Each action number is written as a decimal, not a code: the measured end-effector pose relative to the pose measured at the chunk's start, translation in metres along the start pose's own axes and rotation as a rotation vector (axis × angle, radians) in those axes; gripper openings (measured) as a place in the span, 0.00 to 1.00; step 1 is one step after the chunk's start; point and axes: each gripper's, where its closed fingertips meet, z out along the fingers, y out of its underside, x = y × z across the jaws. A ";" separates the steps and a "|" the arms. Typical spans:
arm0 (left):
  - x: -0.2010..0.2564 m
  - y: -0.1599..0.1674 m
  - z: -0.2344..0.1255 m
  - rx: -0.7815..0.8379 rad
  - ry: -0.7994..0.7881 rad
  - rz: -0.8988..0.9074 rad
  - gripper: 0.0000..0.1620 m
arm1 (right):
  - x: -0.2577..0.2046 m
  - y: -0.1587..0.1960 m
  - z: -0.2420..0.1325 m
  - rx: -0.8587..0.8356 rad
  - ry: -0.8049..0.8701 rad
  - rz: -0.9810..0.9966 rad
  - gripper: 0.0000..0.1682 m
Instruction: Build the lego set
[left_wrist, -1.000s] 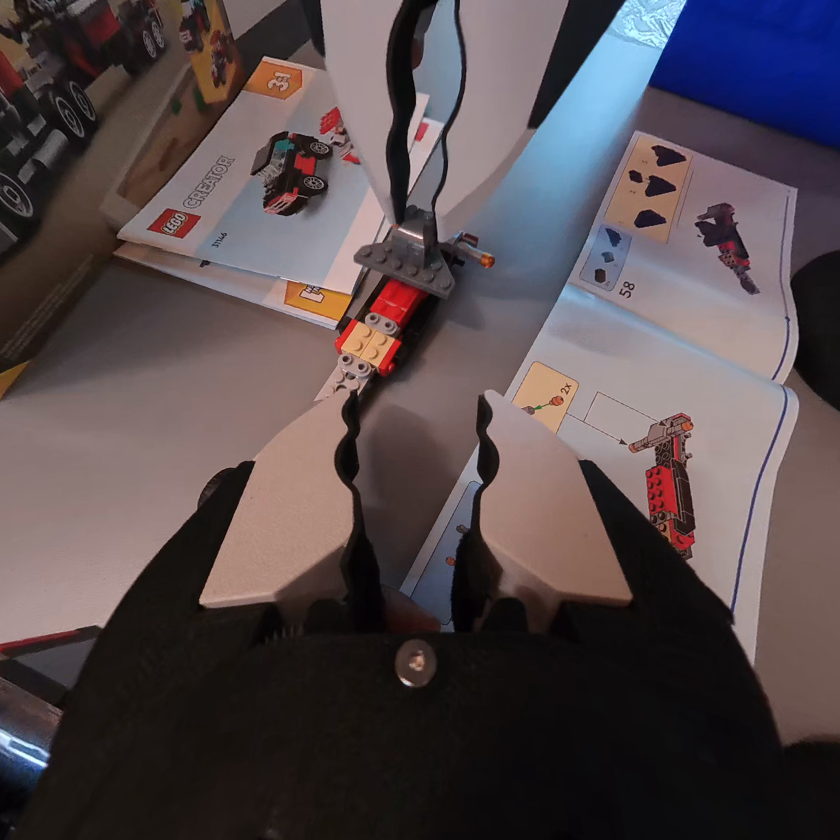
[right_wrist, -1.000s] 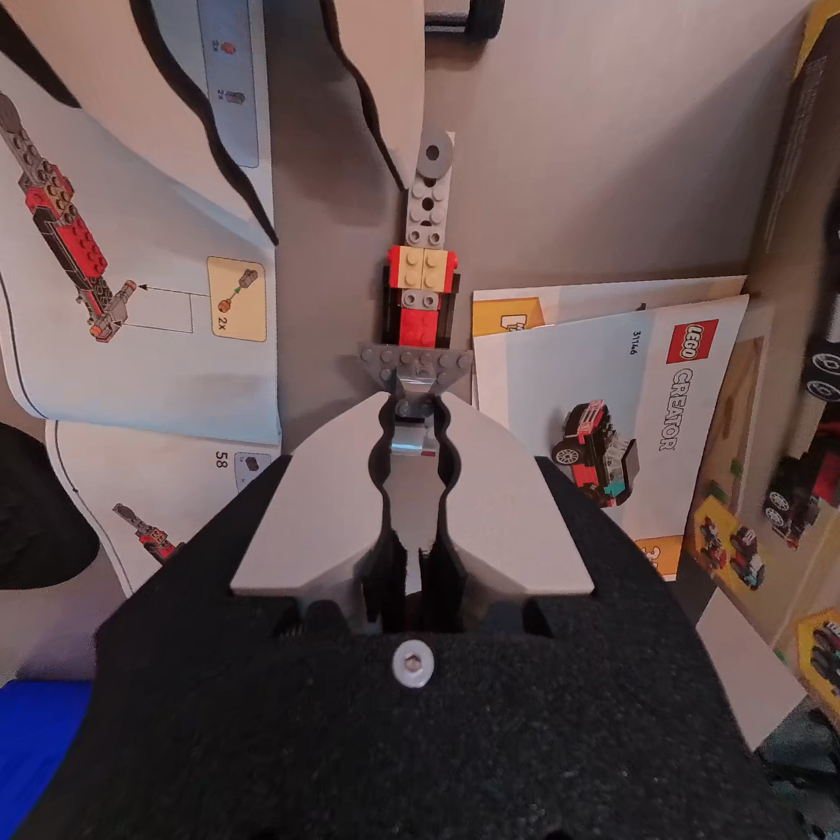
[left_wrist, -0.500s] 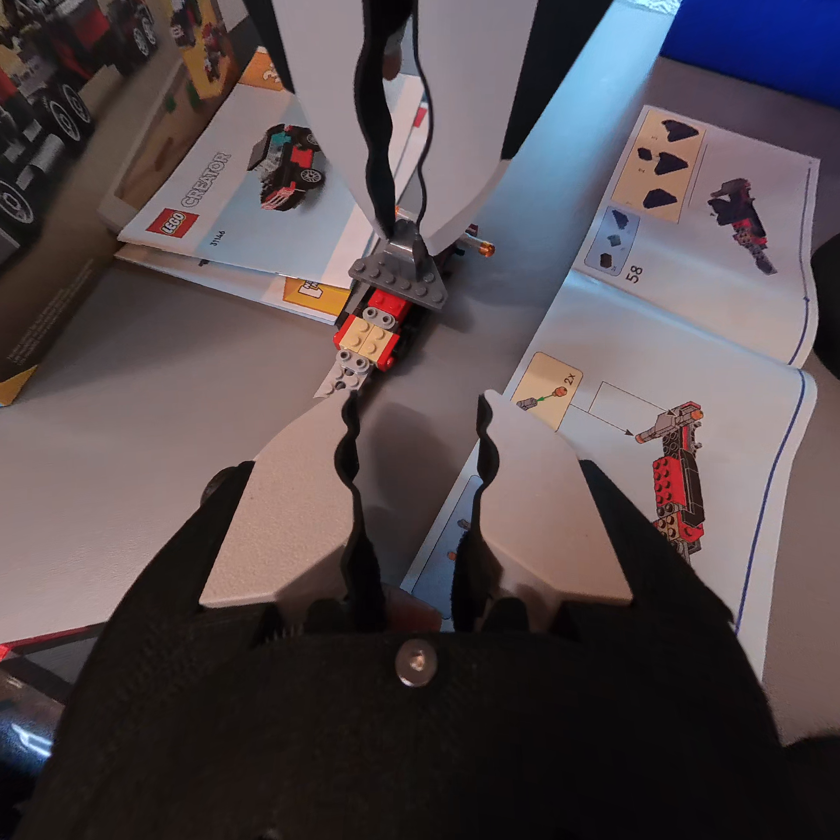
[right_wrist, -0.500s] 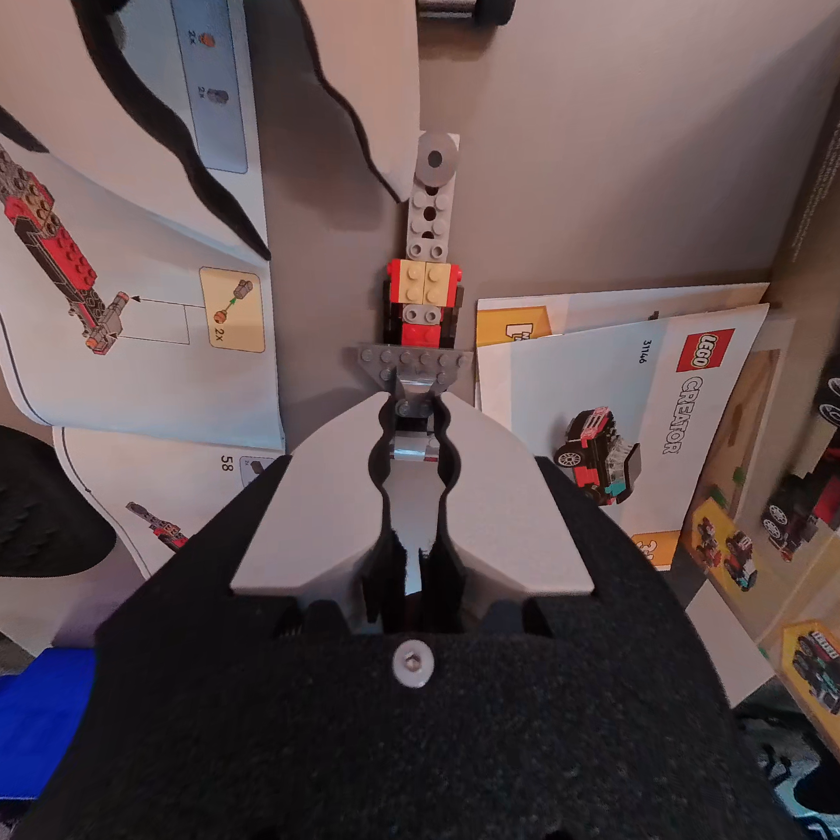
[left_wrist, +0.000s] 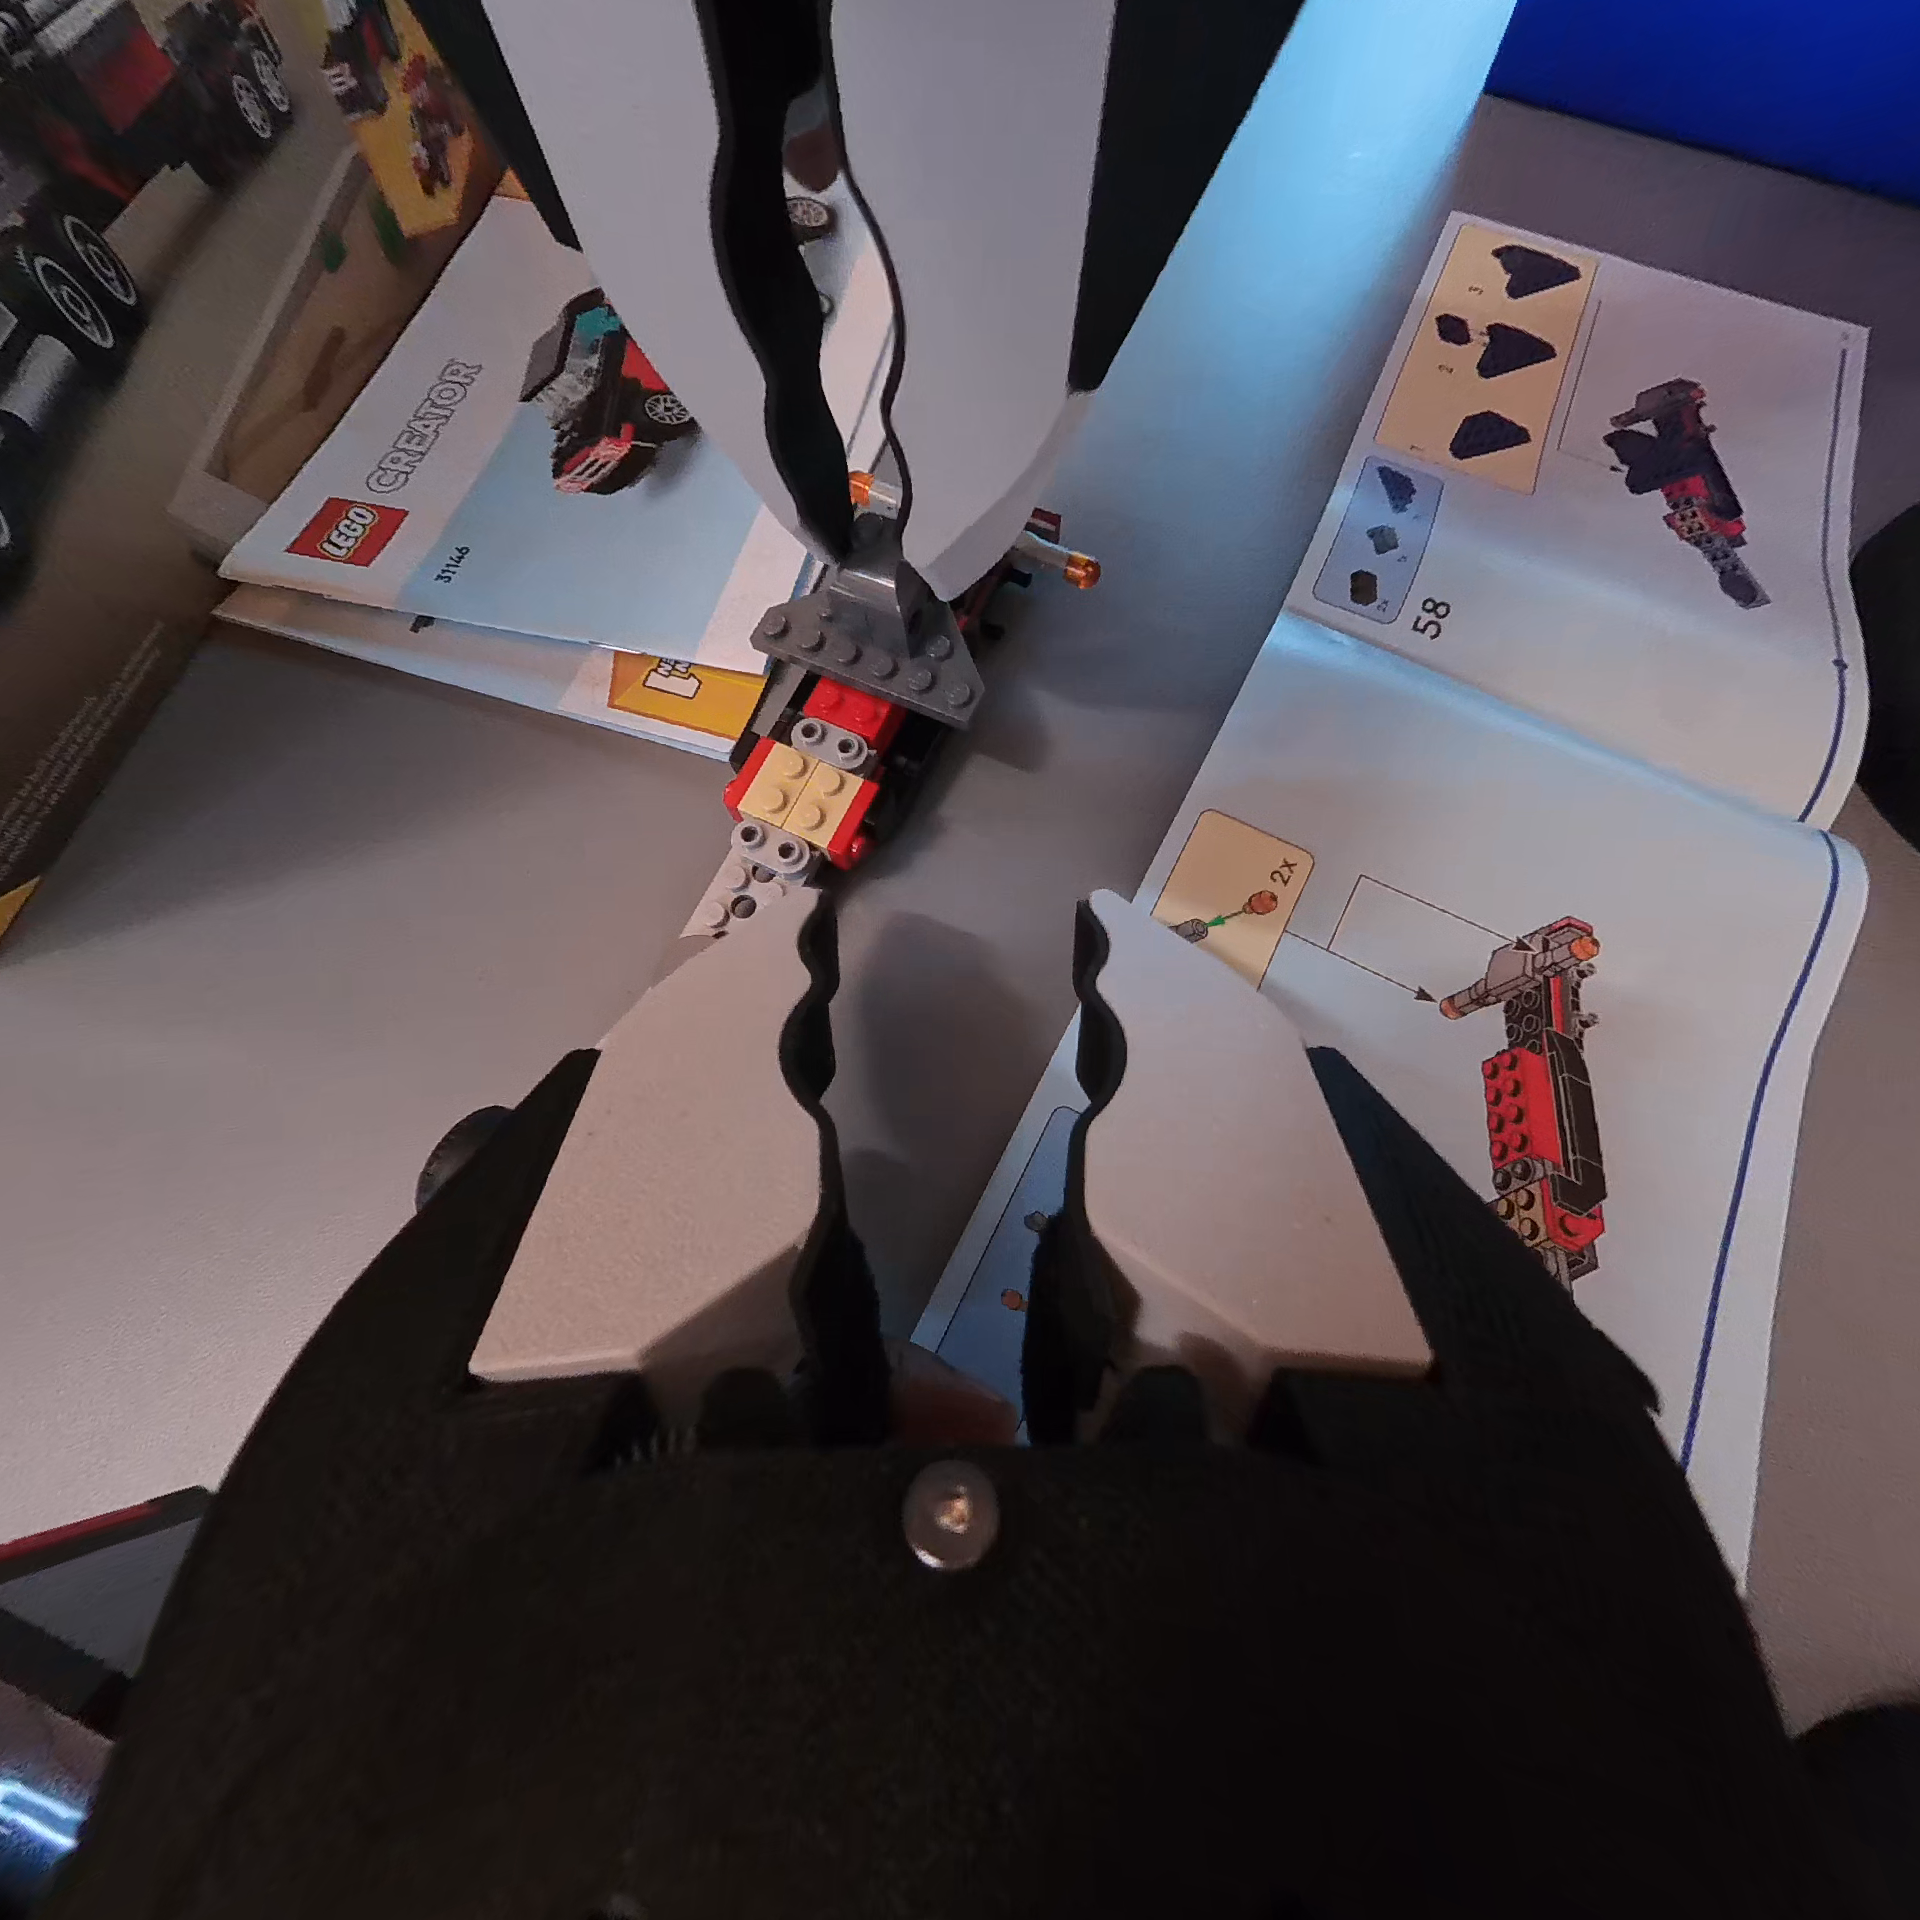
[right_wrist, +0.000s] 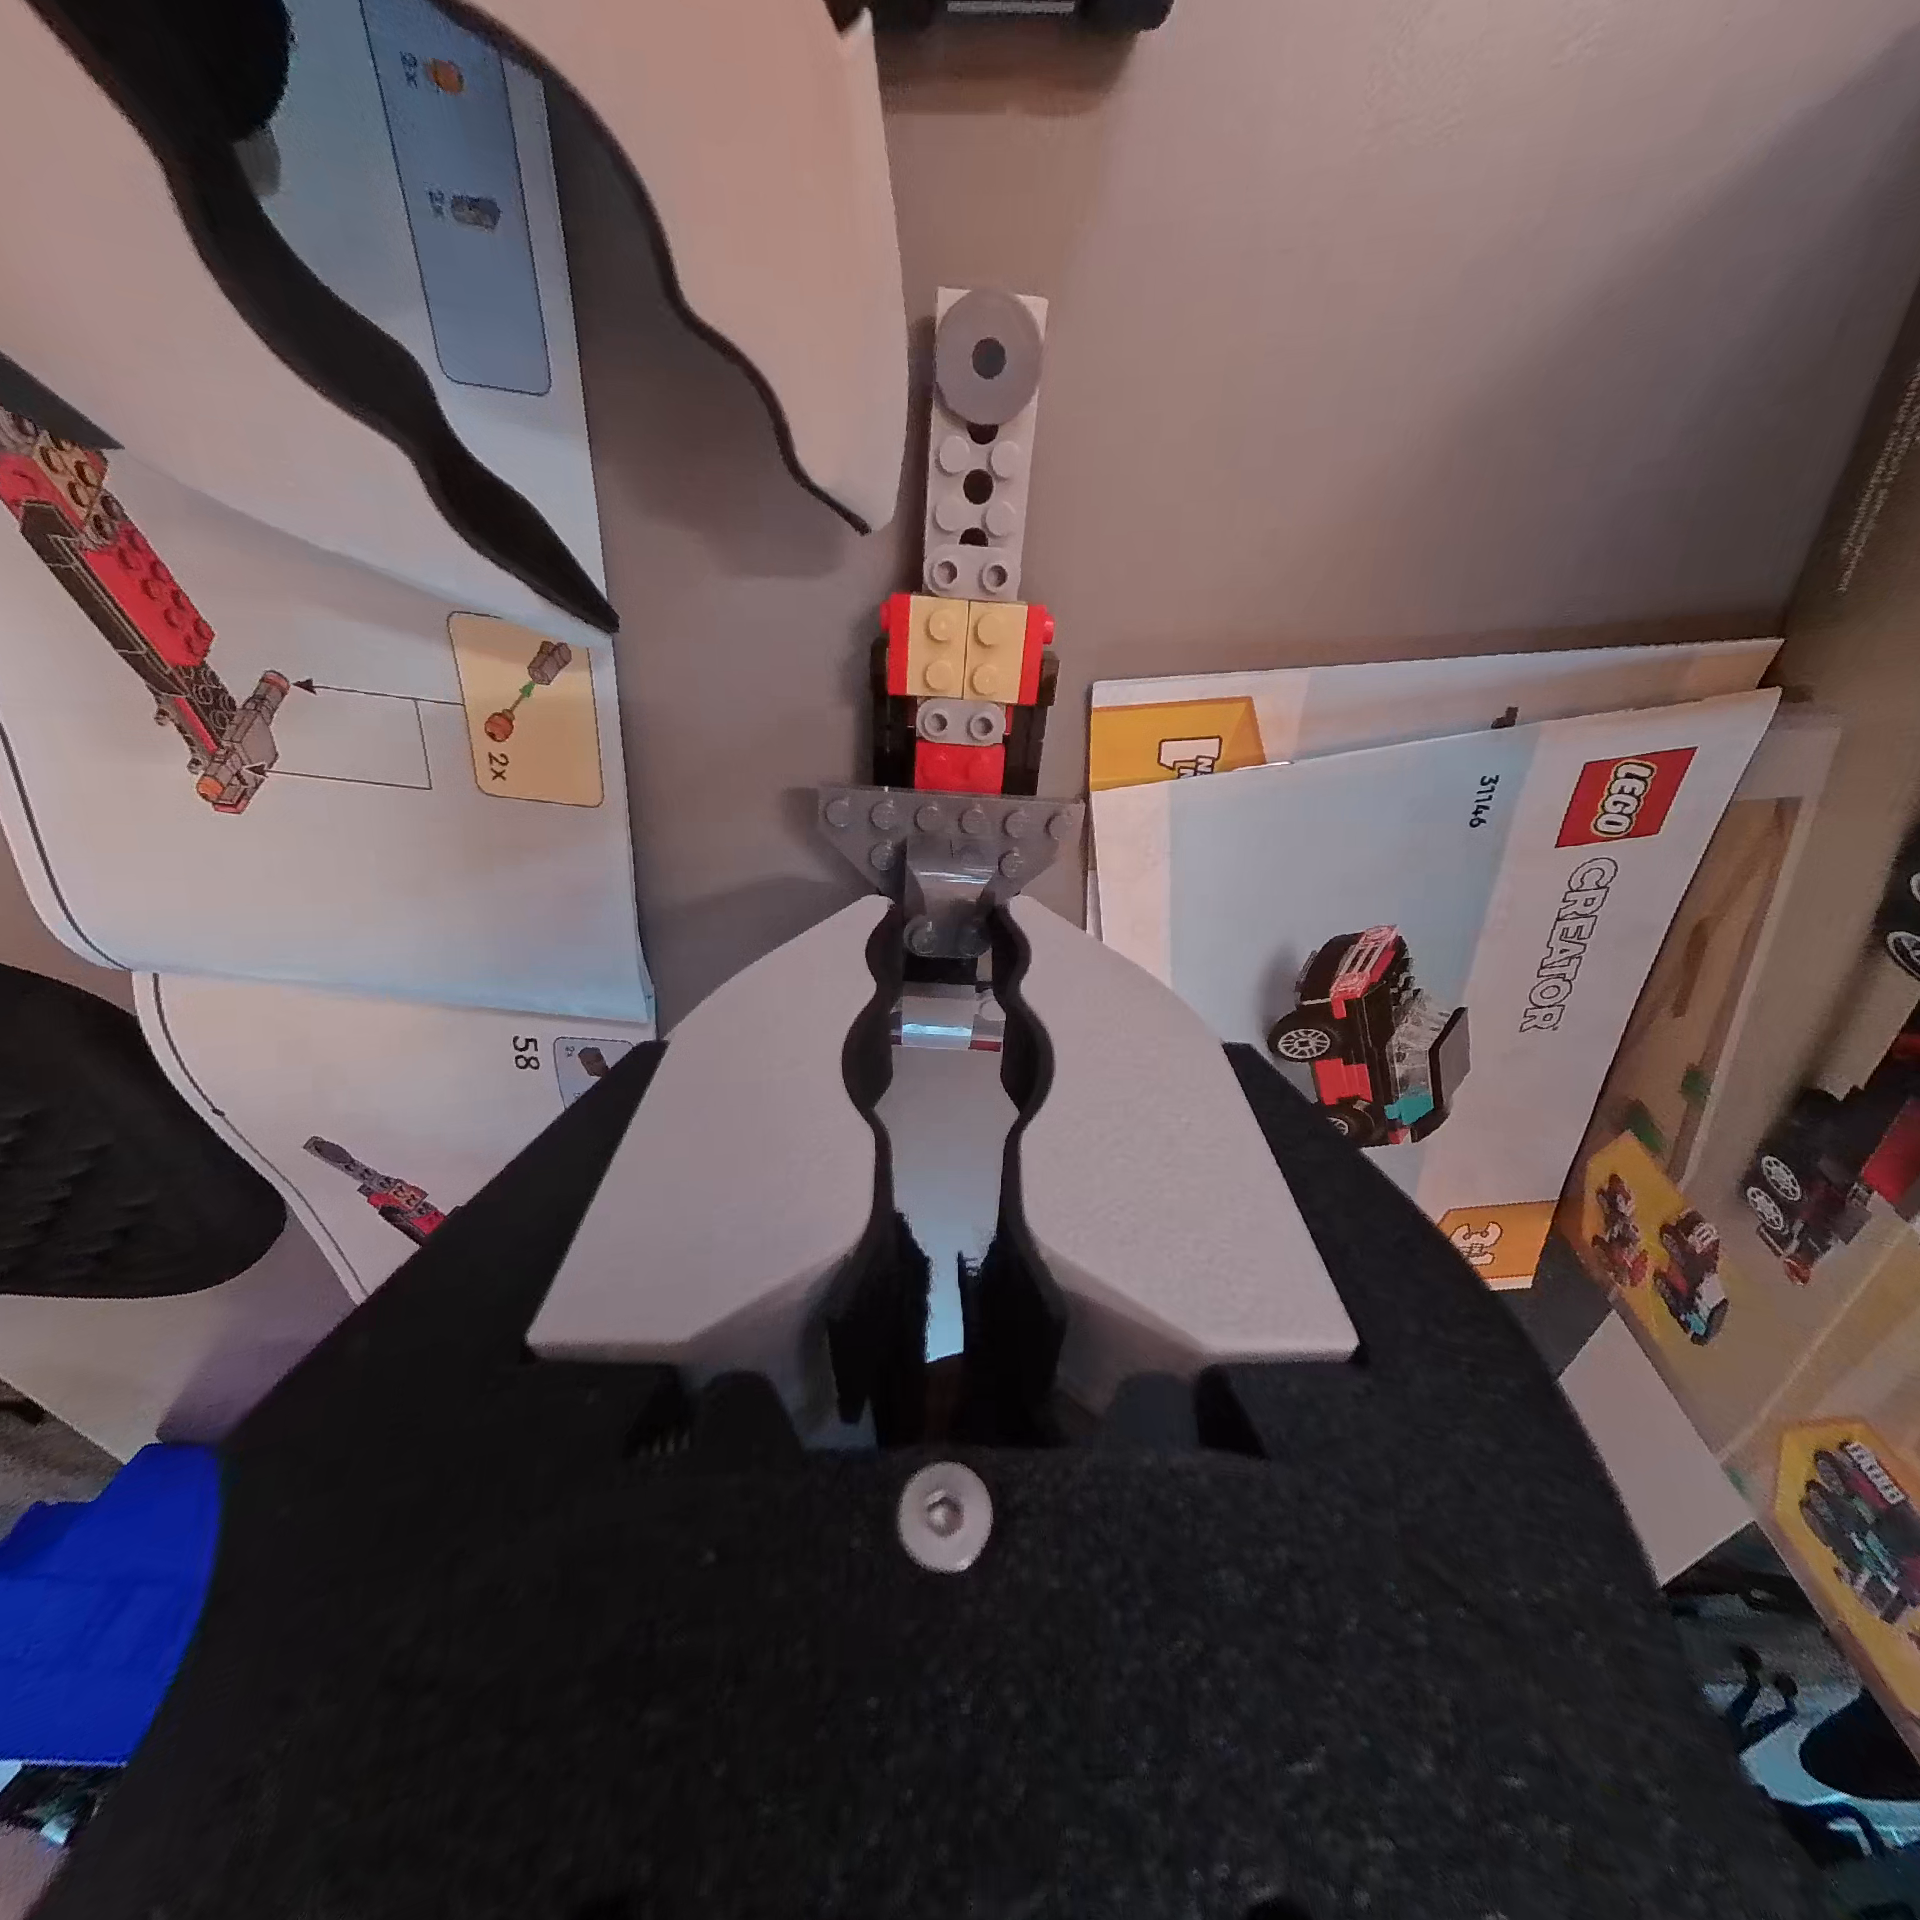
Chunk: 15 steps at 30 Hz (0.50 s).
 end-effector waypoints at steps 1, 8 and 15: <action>0.000 0.000 0.000 -0.003 0.000 0.001 0.27 | 0.000 0.000 0.000 -0.007 -0.003 0.003 0.10; 0.001 0.001 0.000 -0.001 0.009 -0.002 0.24 | -0.001 0.001 0.008 -0.083 -0.021 0.024 0.10; 0.002 0.002 0.001 -0.010 0.016 -0.003 0.23 | 0.000 0.001 0.009 -0.077 -0.031 0.033 0.10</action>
